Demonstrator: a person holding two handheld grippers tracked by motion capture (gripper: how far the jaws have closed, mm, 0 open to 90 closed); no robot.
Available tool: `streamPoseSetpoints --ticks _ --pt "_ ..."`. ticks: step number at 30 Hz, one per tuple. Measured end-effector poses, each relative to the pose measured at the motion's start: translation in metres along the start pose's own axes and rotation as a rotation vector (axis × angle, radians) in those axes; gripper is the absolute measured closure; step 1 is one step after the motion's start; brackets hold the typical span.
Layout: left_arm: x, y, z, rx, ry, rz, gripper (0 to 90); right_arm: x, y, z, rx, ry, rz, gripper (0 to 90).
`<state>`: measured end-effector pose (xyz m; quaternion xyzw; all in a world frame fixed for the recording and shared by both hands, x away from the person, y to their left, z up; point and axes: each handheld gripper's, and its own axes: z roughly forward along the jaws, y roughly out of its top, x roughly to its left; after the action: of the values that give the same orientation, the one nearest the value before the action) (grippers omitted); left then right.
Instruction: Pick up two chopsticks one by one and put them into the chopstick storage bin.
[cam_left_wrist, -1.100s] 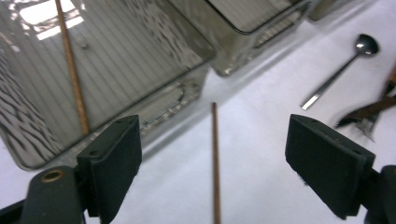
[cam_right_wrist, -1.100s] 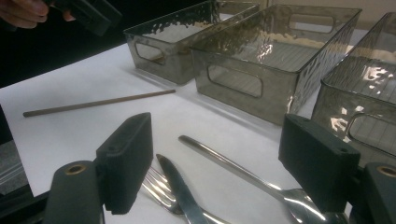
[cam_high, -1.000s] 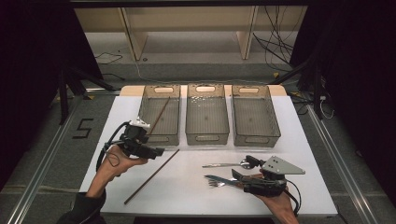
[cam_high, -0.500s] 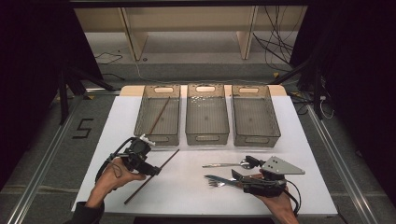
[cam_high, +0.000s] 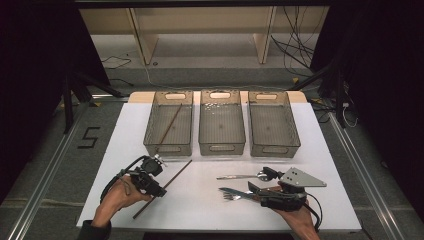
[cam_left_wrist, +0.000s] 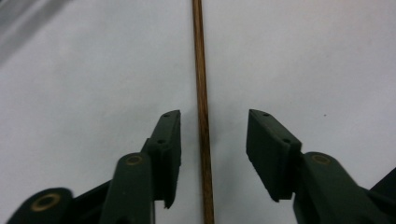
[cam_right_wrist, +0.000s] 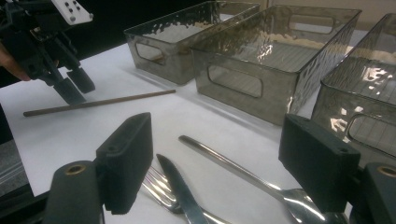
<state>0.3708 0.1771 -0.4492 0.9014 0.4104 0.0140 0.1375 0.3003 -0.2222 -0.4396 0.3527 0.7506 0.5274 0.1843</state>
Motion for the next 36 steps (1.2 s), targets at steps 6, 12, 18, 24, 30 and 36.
streamPoseSetpoints --ticks 6,12,18,24,30,36 --pt "0.001 -0.002 0.005 0.036 0.011 0.011 66.1 0.000 0.000 0.000 0.002 0.000 0.000 26.8" --pt "0.001 -0.002 0.007 0.057 0.010 0.027 72.1 0.000 0.000 0.000 0.003 0.001 0.000 26.8" --pt "0.000 -0.003 0.012 0.085 0.023 0.049 79.2 0.000 0.000 0.000 0.004 0.000 -0.001 26.8" --pt "-0.001 -0.003 0.013 0.077 0.031 0.061 83.1 0.000 0.000 0.001 0.006 -0.001 -0.002 26.8" --pt "-0.001 -0.003 0.012 0.076 0.028 0.074 84.0 0.000 0.000 0.001 0.007 -0.002 -0.002 26.8" --pt "-0.001 -0.003 0.005 0.049 0.018 0.077 84.2 0.000 -0.001 0.001 0.006 -0.001 0.000 26.8"
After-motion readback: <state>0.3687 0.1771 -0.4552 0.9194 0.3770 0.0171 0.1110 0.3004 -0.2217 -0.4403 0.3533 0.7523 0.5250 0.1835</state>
